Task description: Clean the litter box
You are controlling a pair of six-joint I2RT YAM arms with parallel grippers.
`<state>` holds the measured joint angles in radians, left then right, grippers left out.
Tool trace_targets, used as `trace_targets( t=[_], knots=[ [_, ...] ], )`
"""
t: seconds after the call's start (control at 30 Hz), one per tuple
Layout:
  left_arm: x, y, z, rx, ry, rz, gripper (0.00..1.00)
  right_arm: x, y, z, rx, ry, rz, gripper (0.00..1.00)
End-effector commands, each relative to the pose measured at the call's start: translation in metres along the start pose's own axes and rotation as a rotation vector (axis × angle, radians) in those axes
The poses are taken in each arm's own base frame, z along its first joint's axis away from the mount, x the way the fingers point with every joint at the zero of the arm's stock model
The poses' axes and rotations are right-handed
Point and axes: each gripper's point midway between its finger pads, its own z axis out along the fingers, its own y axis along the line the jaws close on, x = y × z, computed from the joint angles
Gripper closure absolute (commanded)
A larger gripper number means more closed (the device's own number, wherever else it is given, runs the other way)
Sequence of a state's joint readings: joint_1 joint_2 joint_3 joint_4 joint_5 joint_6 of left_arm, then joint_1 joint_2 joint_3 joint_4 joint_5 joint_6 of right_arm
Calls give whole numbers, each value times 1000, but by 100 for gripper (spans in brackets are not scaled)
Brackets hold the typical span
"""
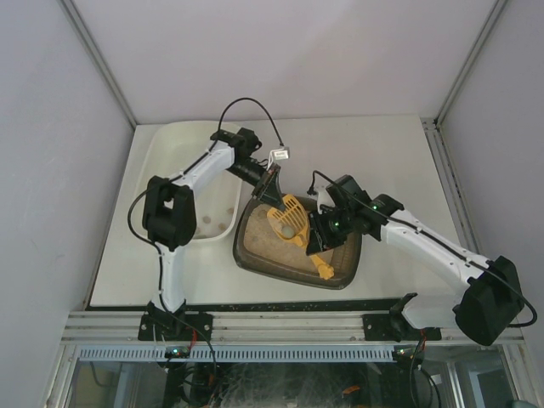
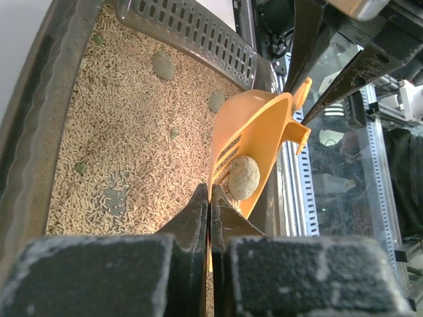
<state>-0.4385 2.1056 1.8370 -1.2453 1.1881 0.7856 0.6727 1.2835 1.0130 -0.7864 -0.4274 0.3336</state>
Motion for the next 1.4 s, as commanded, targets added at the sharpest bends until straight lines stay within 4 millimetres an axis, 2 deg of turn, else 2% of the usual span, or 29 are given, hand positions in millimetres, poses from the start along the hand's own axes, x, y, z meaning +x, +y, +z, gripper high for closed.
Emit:
trace_targets(
  t=[0.0, 0.33, 0.63, 0.83, 0.93, 1.07, 1.13, 1.2, 1.37],
  knots=[
    [-13, -21, -11, 47, -83, -13, 100, -14, 4, -6, -18, -97, 5, 71],
    [-21, -24, -28, 66, -160, -41, 100, -5, -6, 5, -25, -116, 34, 70],
    [-20, -29, -30, 103, -183, -47, 100, -14, 1, 3, -93, -190, 63, 70],
    [-22, -30, -33, 129, -220, -67, 100, -17, 5, 10, -130, -206, 115, 60],
    [-22, -31, -33, 129, -220, -67, 100, -19, 4, 13, -123, -231, 119, 60],
    [-21, -32, -34, 125, -221, -62, 100, -26, 1, 8, -105, -275, 119, 67],
    [-22, -32, -35, 126, -227, -63, 100, -27, 0, 7, -103, -284, 120, 80],
    [-22, -31, -37, 126, -232, -64, 100, -26, -2, 6, -101, -283, 127, 100],
    [-20, -30, -37, 118, -225, -61, 97, -25, -1, -1, -96, -295, 137, 100]
  ],
)
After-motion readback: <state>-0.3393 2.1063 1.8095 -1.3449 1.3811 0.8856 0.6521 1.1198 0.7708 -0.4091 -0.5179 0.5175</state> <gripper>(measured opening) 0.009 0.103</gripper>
